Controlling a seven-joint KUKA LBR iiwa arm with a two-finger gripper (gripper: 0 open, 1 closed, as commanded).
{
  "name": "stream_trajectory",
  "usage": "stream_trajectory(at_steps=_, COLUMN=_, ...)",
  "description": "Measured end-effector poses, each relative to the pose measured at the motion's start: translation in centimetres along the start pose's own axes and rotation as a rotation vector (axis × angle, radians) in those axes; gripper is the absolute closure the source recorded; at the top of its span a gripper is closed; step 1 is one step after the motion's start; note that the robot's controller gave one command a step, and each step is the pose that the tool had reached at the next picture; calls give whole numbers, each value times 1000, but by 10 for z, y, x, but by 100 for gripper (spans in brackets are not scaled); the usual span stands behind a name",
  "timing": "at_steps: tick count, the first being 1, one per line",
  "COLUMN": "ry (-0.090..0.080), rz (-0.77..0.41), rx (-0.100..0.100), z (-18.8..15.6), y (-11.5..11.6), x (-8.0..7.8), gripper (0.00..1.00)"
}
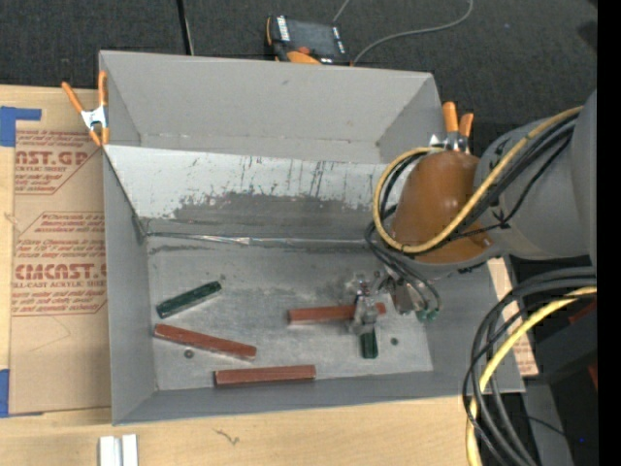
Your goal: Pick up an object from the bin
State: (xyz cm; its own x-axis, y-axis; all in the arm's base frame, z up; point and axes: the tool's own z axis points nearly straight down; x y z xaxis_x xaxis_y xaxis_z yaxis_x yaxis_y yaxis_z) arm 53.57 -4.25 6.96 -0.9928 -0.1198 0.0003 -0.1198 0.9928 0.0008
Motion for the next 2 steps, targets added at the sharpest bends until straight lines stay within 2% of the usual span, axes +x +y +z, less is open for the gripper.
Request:
stream_trajectory(at_steps=1, ry=-1, rz=42, rx=0, z=-37, y=-3, x=22, gripper=100)
stream_trajectory(at_steps=2, ry=-11, rz=79, rx=3, z=-182, y=-15, x=13, gripper=100)
